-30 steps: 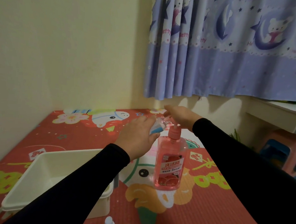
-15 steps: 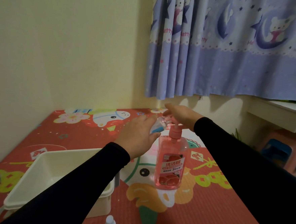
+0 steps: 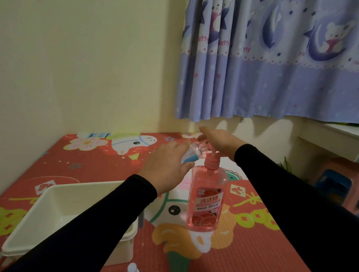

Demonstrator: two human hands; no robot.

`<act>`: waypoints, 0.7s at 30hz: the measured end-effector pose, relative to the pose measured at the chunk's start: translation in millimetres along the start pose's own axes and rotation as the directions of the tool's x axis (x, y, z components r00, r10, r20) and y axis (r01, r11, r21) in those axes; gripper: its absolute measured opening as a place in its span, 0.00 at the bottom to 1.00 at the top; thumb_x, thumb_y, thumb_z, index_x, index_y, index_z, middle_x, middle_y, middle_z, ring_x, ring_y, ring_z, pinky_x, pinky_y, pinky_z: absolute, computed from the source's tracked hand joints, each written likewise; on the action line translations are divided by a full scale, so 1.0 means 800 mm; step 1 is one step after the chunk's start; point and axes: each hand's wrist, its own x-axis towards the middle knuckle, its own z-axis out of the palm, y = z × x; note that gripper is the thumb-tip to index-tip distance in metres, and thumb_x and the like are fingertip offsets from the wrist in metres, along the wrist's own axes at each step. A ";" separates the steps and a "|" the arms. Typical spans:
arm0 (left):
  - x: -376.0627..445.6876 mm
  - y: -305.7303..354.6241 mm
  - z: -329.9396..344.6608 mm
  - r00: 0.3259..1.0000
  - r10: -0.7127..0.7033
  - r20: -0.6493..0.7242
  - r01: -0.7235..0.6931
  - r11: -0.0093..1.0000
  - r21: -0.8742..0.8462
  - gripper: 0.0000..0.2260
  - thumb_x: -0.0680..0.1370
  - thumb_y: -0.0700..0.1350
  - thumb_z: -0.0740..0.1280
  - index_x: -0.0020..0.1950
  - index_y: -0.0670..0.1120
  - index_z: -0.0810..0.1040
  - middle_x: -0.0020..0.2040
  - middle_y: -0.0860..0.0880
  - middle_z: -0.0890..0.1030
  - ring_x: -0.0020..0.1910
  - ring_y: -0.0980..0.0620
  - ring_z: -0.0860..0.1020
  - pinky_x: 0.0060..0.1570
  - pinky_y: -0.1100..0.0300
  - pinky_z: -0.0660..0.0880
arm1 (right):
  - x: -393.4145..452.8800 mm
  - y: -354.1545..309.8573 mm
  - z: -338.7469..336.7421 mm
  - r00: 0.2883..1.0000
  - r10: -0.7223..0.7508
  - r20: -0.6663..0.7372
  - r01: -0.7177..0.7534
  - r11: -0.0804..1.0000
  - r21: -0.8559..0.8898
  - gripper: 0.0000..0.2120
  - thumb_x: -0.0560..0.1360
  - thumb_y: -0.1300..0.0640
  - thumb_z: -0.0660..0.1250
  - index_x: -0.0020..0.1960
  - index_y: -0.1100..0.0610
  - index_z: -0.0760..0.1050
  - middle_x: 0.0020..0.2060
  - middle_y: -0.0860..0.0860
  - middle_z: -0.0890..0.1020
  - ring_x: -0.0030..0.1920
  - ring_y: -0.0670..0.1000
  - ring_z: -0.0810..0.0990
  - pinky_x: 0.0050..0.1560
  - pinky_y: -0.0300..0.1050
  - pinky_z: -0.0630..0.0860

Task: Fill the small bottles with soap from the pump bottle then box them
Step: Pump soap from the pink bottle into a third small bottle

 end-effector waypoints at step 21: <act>-0.007 0.001 0.010 1.000 -0.015 0.017 0.015 0.999 -0.038 0.24 0.80 0.54 0.61 0.75 0.50 0.61 0.60 0.48 0.72 0.61 0.47 0.70 0.56 0.58 0.65 | -0.007 0.001 0.013 1.000 0.010 0.003 -0.011 0.995 0.103 0.23 0.82 0.48 0.53 0.60 0.65 0.76 0.41 0.51 0.77 0.34 0.47 0.70 0.34 0.40 0.66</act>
